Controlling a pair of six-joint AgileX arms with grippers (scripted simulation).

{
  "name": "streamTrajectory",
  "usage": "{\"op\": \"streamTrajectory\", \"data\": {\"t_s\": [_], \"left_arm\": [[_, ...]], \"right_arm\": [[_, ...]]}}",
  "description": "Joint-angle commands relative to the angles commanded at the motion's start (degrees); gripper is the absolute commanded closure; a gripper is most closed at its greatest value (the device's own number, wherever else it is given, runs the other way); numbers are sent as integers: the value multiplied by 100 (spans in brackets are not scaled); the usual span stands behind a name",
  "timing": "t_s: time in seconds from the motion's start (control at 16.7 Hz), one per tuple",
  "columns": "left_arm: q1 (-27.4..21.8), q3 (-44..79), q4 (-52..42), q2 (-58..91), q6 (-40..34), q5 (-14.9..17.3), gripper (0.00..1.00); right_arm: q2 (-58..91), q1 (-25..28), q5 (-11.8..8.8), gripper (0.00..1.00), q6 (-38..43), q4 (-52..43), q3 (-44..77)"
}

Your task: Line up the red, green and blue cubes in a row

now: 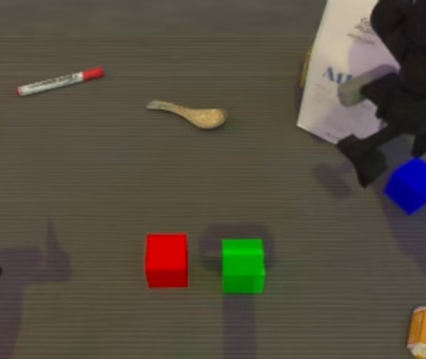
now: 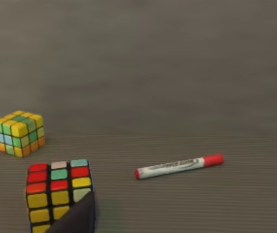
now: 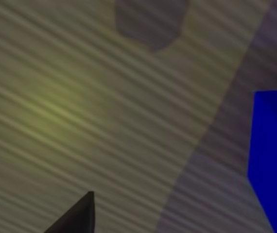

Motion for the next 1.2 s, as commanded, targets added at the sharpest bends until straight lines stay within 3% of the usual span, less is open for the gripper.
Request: {"op": "streamTrajectory", "data": {"t_s": [0.3, 0.72, 1.2], "left_arm": [[0, 0, 0, 0, 0, 0, 0], [0, 0, 0, 0, 0, 0, 0], [0, 0, 0, 0, 0, 0, 0]], "right_arm": [[-89, -629, -12, 0, -1003, 105, -32], [-42, -623, -10, 0, -1012, 195, -79], [555, -634, -6, 0, -1006, 1693, -962]]}}
